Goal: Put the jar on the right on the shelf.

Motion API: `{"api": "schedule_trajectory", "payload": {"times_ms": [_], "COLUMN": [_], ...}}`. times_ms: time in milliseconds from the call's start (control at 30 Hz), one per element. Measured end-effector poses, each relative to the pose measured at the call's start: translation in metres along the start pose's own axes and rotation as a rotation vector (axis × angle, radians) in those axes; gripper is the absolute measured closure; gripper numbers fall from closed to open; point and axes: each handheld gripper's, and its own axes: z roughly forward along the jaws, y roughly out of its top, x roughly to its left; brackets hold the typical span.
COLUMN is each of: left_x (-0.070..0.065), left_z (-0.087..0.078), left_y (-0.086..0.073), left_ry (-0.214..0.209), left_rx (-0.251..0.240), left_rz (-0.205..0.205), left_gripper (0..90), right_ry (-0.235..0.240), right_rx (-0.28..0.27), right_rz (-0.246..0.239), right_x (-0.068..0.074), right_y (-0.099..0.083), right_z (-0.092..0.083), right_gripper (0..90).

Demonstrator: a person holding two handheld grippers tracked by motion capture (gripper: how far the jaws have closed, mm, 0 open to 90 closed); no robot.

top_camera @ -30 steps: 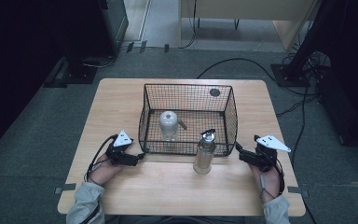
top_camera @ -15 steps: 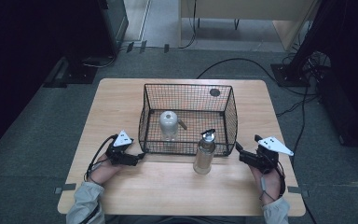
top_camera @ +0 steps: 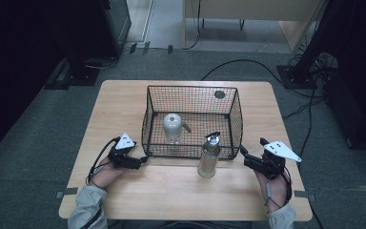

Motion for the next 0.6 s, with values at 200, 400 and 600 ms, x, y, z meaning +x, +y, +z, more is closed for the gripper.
{"api": "schedule_trajectory", "payload": {"times_ms": [200, 400, 600], "left_x": [0.000, 0.001, 0.001], "left_z": [0.000, 0.000, 0.001], "left_y": [0.000, 0.000, 0.001], "left_ry": [-0.002, -0.006, -0.009], "left_rx": [0.002, 0.002, 0.002], "left_rz": [0.006, 0.007, 0.008], "left_gripper": [17.9, 17.9, 17.9], "right_ry": [0.002, 0.007, 0.026], "right_rx": [-0.017, -0.031, -0.050], "right_rz": [-0.007, -0.015, -0.016], "right_x": [0.008, 0.018, 0.029], "right_y": [0.003, 0.005, 0.008], "right_z": [-0.006, -0.010, -0.015], "right_gripper": [19.1, 19.1, 19.1]}}
